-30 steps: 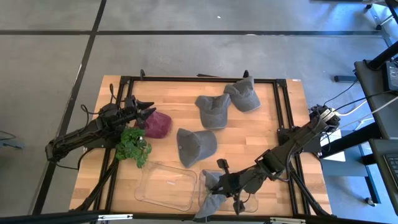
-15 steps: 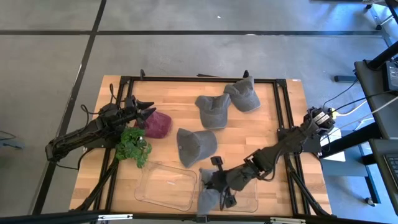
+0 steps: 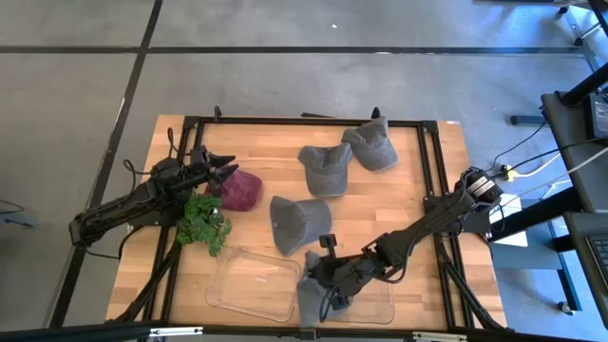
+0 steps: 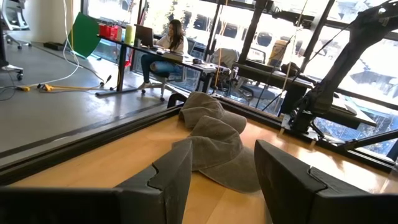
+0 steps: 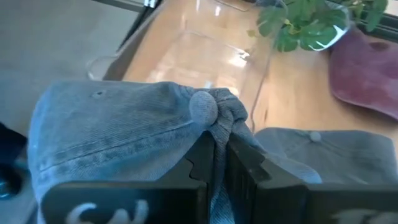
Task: Pick & Place hat
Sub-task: Put the gray cap into the right transparent bin
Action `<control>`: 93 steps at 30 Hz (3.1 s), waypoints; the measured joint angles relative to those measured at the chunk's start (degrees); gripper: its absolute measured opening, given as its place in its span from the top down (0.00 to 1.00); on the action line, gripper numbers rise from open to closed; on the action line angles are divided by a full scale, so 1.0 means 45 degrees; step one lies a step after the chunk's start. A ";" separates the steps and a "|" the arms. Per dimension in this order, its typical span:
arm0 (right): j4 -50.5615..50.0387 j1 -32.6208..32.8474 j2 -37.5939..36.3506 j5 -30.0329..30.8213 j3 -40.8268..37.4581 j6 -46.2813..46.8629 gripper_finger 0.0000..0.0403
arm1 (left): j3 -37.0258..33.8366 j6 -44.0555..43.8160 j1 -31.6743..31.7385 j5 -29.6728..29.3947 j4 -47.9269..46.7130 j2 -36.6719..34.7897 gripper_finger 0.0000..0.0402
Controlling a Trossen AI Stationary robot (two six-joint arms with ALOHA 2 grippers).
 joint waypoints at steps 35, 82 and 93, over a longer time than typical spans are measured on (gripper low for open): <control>-0.0696 -0.0165 -0.2233 0.0804 0.0031 -0.0240 0.56 | 0.0004 -0.0010 0.0002 0.0002 -0.0005 0.0000 0.58; -0.9338 -0.3840 -0.4064 -0.0032 0.0000 0.8125 0.56 | 0.0004 -0.0321 0.0000 0.1249 0.0204 0.0000 0.58; -0.8178 -0.8083 -0.4063 -0.0152 0.0000 0.6083 0.56 | 0.0004 -0.0563 0.0002 0.1244 0.0204 0.0000 0.58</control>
